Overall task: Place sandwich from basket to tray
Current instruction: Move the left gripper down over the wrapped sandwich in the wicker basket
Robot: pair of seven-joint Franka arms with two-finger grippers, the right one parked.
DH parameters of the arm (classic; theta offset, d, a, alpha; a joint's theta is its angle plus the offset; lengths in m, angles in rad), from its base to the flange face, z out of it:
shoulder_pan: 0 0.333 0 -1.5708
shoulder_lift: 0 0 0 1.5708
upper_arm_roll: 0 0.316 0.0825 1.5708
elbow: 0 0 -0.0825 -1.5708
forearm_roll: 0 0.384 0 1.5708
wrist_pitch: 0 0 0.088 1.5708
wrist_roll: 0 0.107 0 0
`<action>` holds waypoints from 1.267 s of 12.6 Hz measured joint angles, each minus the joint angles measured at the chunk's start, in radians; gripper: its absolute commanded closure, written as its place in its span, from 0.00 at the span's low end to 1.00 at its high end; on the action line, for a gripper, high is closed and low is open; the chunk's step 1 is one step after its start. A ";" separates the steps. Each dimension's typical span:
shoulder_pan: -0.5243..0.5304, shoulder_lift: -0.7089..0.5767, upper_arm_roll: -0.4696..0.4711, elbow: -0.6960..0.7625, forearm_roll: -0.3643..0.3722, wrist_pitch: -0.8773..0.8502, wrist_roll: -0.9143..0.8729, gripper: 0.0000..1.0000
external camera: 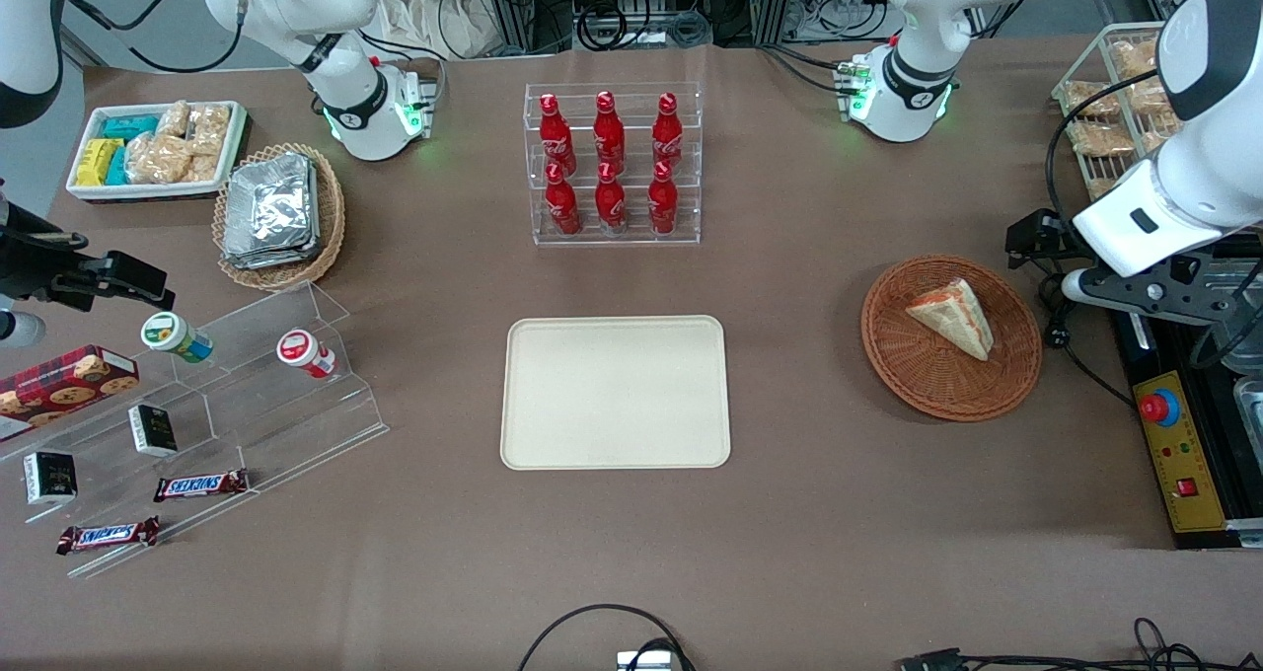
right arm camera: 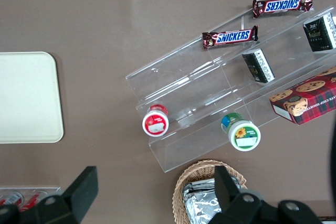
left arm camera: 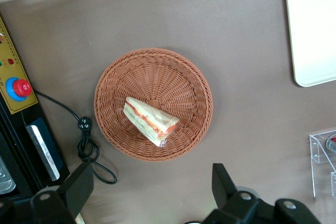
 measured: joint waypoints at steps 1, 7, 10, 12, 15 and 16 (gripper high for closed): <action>0.000 0.007 0.000 0.008 0.001 0.000 0.000 0.00; 0.001 0.053 0.004 0.045 0.002 -0.039 -0.054 0.00; 0.001 0.063 0.005 0.022 0.005 -0.051 -0.335 0.00; 0.002 0.059 0.005 -0.035 0.006 -0.034 -0.460 0.00; 0.032 0.006 0.011 -0.223 0.005 0.145 -0.611 0.00; 0.039 -0.016 0.012 -0.295 0.005 0.207 -0.678 0.00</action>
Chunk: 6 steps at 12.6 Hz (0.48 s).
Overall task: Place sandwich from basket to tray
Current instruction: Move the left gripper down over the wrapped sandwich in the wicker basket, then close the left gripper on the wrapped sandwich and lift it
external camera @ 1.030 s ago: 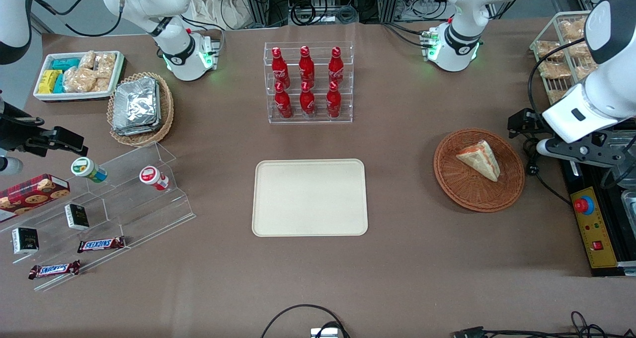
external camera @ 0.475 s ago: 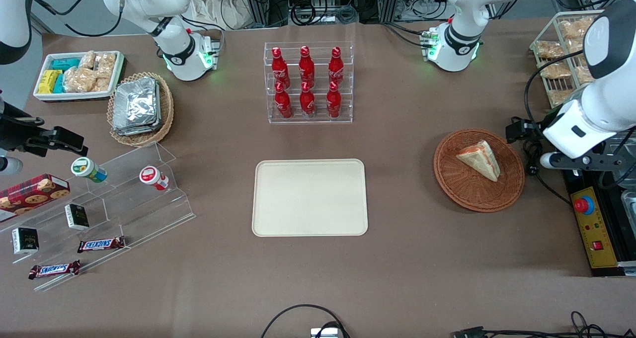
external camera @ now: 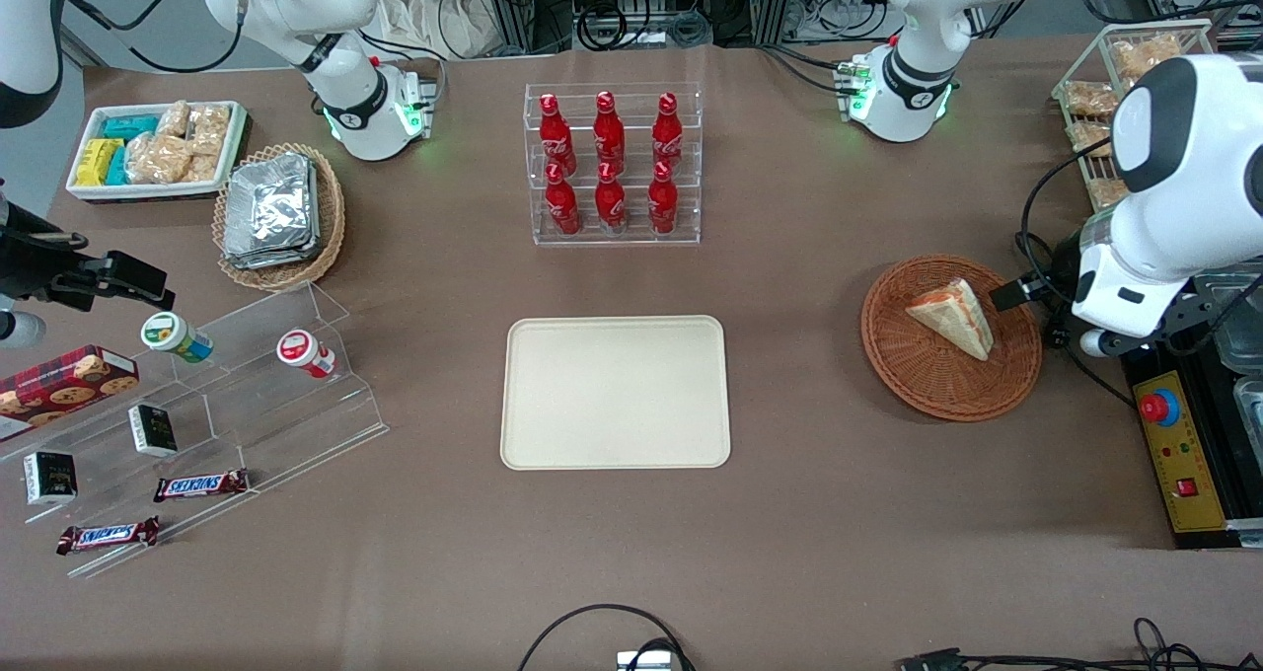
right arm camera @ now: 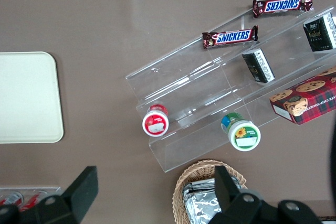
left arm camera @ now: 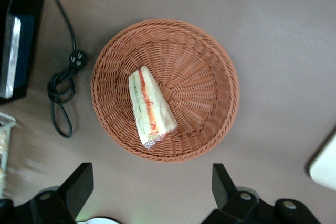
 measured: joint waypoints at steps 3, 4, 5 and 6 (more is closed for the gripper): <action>-0.001 -0.024 -0.006 -0.186 0.000 0.221 -0.157 0.00; -0.001 -0.022 -0.008 -0.241 0.000 0.292 -0.195 0.00; -0.001 -0.017 -0.008 -0.287 0.000 0.337 -0.217 0.00; 0.000 -0.011 -0.007 -0.325 0.000 0.368 -0.228 0.00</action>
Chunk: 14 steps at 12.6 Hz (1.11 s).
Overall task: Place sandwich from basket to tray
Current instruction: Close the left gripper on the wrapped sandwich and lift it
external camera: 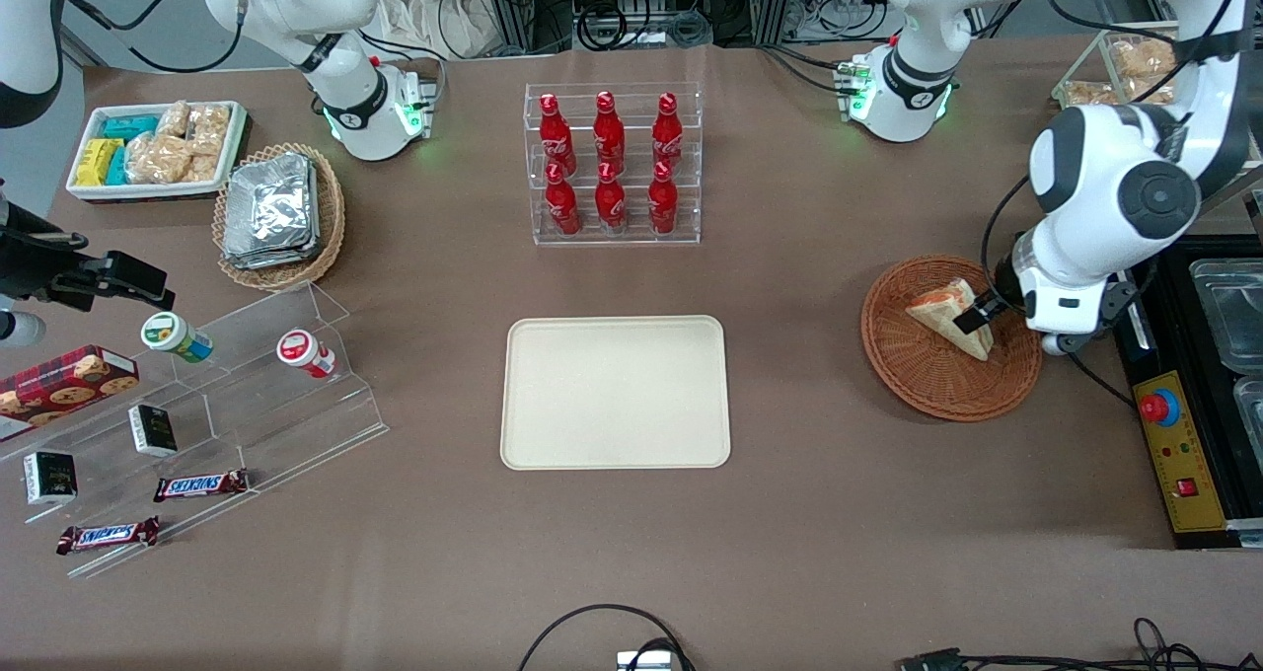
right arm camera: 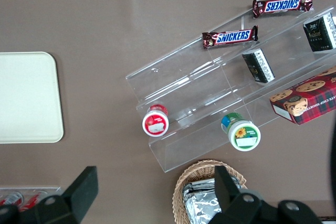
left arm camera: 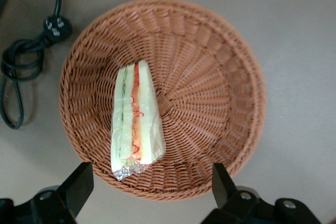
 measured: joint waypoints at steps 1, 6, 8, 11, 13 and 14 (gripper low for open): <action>0.001 0.004 0.002 -0.029 0.000 0.027 -0.004 0.00; 0.012 0.041 0.008 -0.164 0.000 0.205 -0.017 0.00; 0.046 0.070 0.009 -0.183 0.000 0.252 -0.017 0.00; 0.060 0.116 0.009 -0.185 -0.001 0.292 -0.019 0.00; 0.060 0.137 0.006 -0.185 -0.001 0.311 -0.036 0.28; 0.060 0.144 0.003 -0.185 -0.001 0.320 -0.048 0.78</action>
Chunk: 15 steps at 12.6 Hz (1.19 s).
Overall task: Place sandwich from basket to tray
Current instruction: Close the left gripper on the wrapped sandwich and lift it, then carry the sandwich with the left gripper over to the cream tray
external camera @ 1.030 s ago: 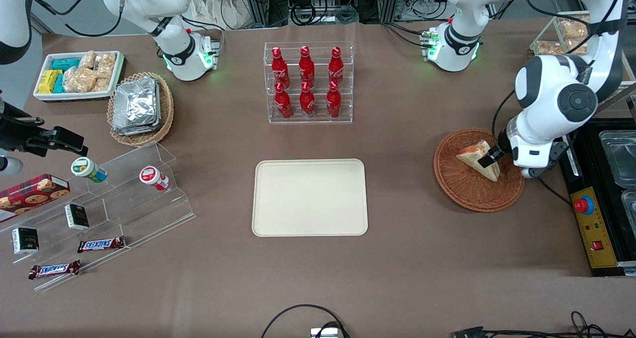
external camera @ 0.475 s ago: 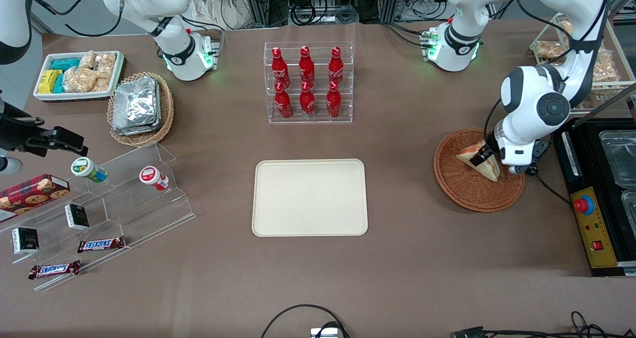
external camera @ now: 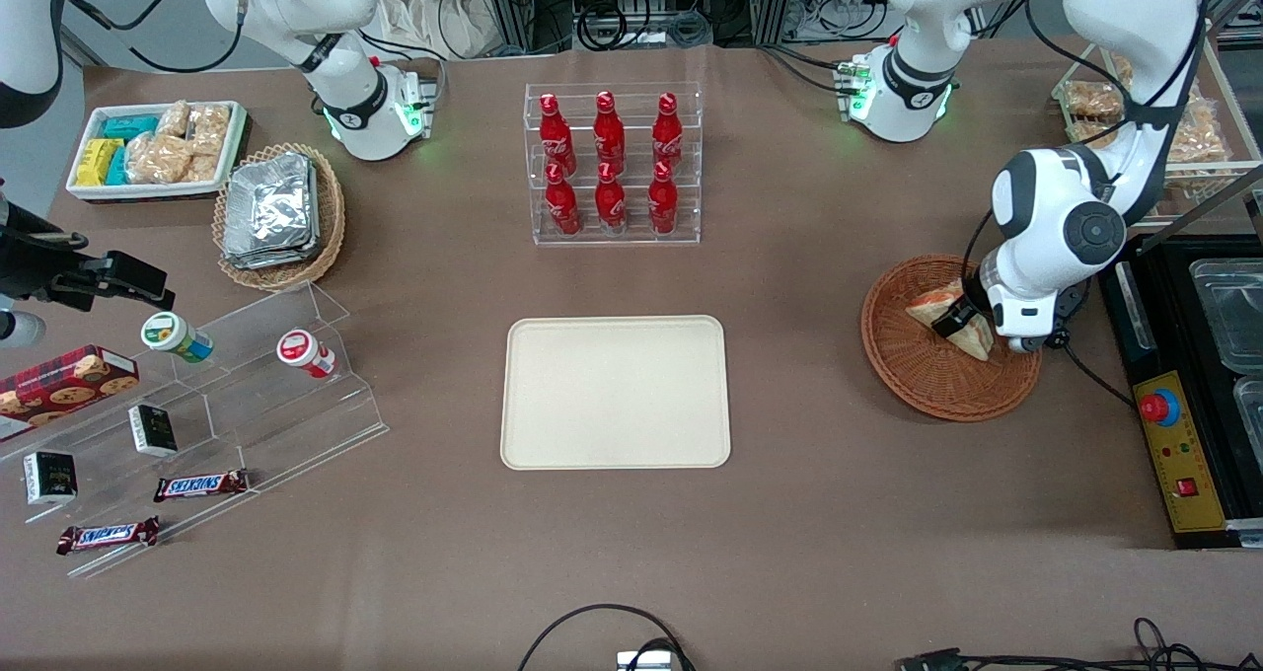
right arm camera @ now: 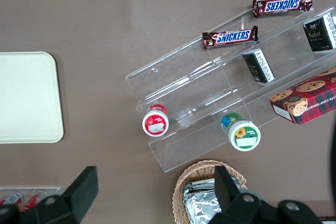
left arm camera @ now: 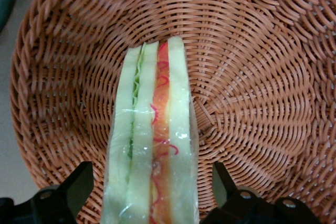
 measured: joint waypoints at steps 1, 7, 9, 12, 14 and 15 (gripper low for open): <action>-0.001 0.003 -0.001 0.000 0.000 0.006 -0.009 1.00; -0.004 0.001 -0.007 0.006 0.001 0.004 -0.013 1.00; -0.004 -0.012 -0.009 0.023 0.002 -0.021 -0.012 1.00; -0.006 -0.061 -0.048 0.094 0.003 -0.138 -0.009 1.00; -0.008 -0.082 -0.096 0.233 0.003 -0.333 0.000 1.00; -0.012 -0.078 -0.119 0.335 0.004 -0.451 0.044 1.00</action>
